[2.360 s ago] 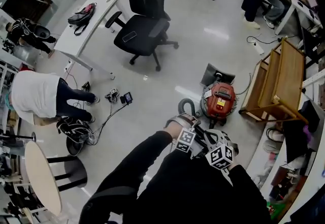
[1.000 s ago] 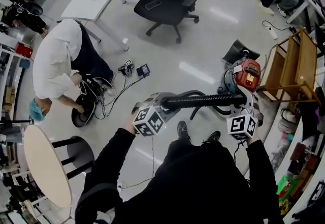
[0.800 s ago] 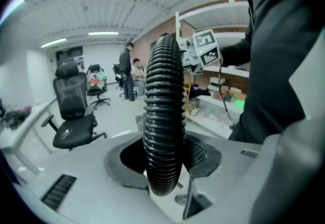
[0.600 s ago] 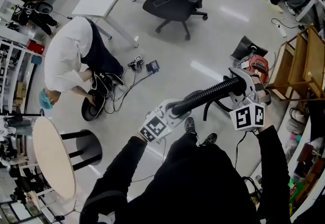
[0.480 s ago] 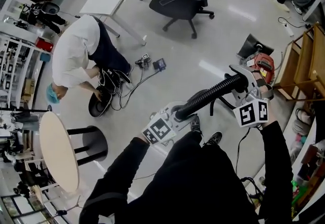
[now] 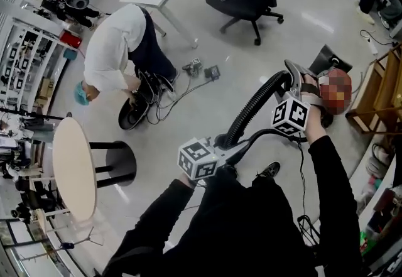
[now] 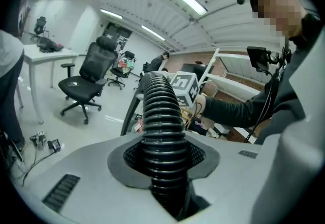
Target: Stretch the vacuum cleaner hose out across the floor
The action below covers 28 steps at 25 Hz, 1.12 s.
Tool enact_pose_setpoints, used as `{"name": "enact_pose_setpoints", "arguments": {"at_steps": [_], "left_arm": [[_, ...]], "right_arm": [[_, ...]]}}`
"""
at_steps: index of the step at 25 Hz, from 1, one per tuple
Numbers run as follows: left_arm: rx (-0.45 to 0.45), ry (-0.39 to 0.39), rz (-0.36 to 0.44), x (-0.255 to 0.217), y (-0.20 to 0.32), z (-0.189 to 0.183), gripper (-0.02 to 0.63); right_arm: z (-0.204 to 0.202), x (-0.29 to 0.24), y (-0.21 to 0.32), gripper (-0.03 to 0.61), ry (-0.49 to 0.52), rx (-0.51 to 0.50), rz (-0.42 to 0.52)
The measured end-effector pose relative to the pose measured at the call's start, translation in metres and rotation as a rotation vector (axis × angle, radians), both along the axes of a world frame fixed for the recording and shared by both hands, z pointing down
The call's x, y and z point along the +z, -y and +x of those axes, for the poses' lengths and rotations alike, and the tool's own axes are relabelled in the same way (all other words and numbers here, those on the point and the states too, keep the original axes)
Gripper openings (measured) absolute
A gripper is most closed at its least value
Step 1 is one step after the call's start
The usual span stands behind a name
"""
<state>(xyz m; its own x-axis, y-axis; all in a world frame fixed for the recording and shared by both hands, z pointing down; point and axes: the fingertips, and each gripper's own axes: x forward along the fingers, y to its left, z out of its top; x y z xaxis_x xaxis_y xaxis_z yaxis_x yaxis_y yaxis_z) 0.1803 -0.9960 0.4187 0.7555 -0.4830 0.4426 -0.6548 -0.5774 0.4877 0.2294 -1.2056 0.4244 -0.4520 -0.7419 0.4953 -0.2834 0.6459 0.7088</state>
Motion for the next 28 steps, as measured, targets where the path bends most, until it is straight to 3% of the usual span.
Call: {"name": "enact_pose_setpoints", "arguments": {"at_steps": [4, 6, 7, 9, 12, 13, 15, 17, 21, 25, 28], "left_arm": [[-0.078, -0.026, -0.046, 0.011, -0.012, -0.063, 0.143], [-0.102, -0.052, -0.066, 0.019, -0.021, -0.094, 0.143], [-0.105, -0.066, -0.075, 0.023, -0.026, -0.11, 0.143], [-0.108, -0.096, -0.101, 0.032, -0.035, -0.141, 0.143], [-0.172, -0.182, -0.18, 0.053, -0.044, -0.192, 0.144], [-0.195, -0.208, -0.205, 0.059, -0.046, -0.207, 0.144], [-0.228, -0.246, -0.257, 0.071, -0.054, -0.231, 0.147], [-0.265, -0.275, -0.308, 0.082, -0.064, -0.247, 0.149], [-0.359, -0.344, -0.372, 0.086, -0.082, -0.264, 0.153], [-0.349, -0.37, -0.395, 0.077, -0.108, -0.245, 0.16], [-0.327, -0.372, -0.372, 0.066, -0.13, -0.219, 0.161]], "right_arm": [[-0.009, 0.013, -0.035, 0.36, -0.052, 0.042, -0.05], [-0.009, 0.012, -0.054, 0.36, 0.049, 0.111, -0.142], [-0.012, 0.008, -0.066, 0.359, 0.153, 0.161, -0.218], [-0.024, 0.005, -0.098, 0.345, 0.465, 0.284, -0.428], [-0.053, 0.015, -0.161, 0.2, 0.983, 0.425, -0.755], [-0.065, 0.021, -0.185, 0.152, 1.093, 0.439, -0.83], [-0.095, 0.037, -0.235, 0.055, 1.181, 0.417, -0.942], [-0.133, 0.049, -0.286, 0.029, 1.119, 0.336, -1.017], [-0.203, 0.056, -0.36, 0.033, 0.896, 0.124, -1.067], [-0.247, 0.069, -0.418, 0.193, 0.676, -0.034, -1.074], [-0.255, 0.083, -0.457, 0.235, 0.566, -0.095, -1.039]]}}
